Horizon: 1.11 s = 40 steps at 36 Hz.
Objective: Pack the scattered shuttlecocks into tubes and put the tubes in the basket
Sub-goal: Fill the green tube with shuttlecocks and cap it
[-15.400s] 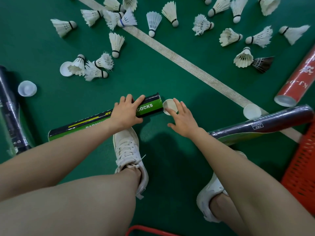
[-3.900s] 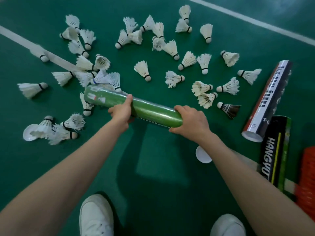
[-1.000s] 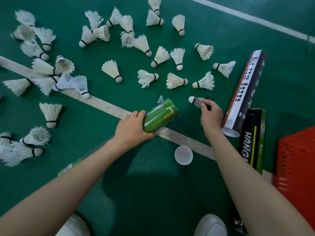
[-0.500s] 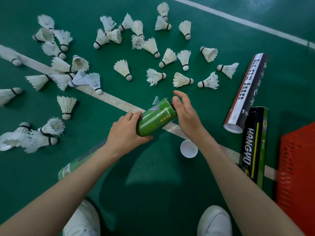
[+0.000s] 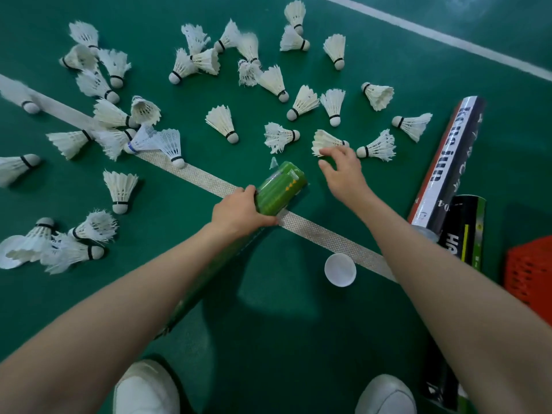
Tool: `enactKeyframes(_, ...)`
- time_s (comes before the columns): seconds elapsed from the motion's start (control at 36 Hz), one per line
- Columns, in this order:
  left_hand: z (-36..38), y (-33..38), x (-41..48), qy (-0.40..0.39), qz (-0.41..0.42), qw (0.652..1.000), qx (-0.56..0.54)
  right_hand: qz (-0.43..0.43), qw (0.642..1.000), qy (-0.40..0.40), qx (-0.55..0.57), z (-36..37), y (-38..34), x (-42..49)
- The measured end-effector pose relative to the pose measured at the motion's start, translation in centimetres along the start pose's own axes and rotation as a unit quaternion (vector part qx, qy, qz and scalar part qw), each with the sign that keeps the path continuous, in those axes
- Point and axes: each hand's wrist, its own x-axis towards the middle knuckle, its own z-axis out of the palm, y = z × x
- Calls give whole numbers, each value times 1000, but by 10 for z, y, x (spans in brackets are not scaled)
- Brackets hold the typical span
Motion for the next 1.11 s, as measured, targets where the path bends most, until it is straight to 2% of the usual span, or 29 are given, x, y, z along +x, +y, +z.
enactKeyframes(0.06,-3,-1,10,-1,-8,1000,7,-9,992,-38,-121,-1,5,13)
enactKeyframes(0.11,-5,-2,20,-2,-11,1000,2,-43,968,-90,-230,-1,6,24)
enactKeyframes(0.19,-7,-2,30,-7,-13,1000,-5,-101,897,-163,-398,0,2,40)
enactKeyframes(0.28,-6,-4,37,-15,-15,1000,-6,-125,840,-169,-501,5,-6,52)
enactKeyframes(0.33,-6,-6,40,-20,-14,1000,-9,-109,828,-164,-524,10,-10,58)
enactKeyframes(0.44,-7,-7,42,-26,-13,999,-23,-57,842,-160,-513,12,-10,63)
enactKeyframes(0.53,-11,-8,40,-21,-15,999,-36,-51,865,-134,-480,14,-5,62)
enactKeyframes(0.58,-14,-11,37,-12,-19,999,-45,-68,895,-91,-431,14,-3,60)
enactKeyframes(0.67,-17,-16,30,2,-24,998,-52,-85,957,4,-278,10,-5,54)
enactKeyframes(0.72,-18,-20,24,6,-28,998,-55,-83,981,62,-162,8,-9,46)
enactKeyframes(0.86,-20,-27,7,14,-39,997,-62,-88,990,112,12,10,-22,17)
enactKeyframes(1.0,-27,-24,-18,43,-23,996,-73,-43,970,139,195,9,-34,-9)
enactKeyframes(1.11,-27,-14,-40,48,2,996,-81,-31,959,65,273,4,-43,-31)
